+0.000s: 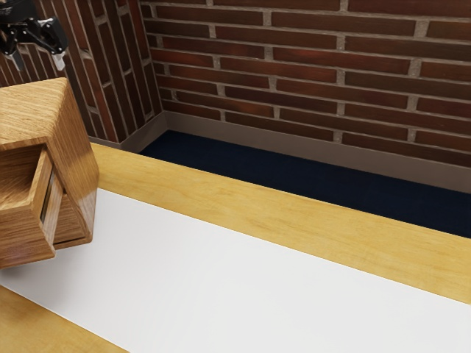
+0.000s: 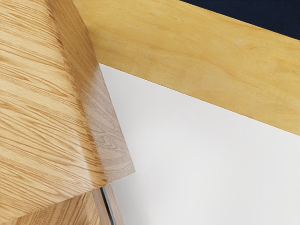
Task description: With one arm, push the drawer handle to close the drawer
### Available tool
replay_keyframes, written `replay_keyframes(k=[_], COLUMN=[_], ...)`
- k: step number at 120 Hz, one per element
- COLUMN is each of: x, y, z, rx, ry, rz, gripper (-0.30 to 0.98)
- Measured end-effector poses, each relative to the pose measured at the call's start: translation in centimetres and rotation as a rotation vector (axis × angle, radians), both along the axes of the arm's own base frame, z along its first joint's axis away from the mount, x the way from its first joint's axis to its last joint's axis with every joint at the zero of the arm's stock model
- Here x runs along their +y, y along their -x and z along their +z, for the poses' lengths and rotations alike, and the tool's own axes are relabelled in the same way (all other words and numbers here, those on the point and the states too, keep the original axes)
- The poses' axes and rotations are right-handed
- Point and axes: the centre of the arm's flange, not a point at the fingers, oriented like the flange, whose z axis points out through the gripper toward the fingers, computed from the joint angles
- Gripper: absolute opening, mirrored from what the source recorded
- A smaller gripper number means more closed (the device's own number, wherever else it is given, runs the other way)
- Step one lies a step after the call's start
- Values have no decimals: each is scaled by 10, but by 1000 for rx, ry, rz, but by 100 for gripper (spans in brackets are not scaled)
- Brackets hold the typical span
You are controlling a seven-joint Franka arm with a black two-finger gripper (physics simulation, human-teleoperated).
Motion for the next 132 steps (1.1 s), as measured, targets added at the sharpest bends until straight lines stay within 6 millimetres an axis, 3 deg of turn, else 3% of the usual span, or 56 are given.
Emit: replay_keyframes(k=[17,27,36,49,65,81,95,106,118,132], x=[-8,-27,-40,-46,-59,-81,-111,-131,-141,-135], y=[-2,26,41,49,46,61,162,219,247,279], z=[1,74,103,113,102,54,6,-41,-99,-154], rx=[-1,-145,-201,-214,-176,-31,17,35,88,115], ry=[-1,-21,-23,-17,16,125,124,115,147,180], rz=[-16,-59,-89,-105,-137,-221,-238,-242,-237,-155], gripper=[67,67,67,67,67,67,67,67,67,67])
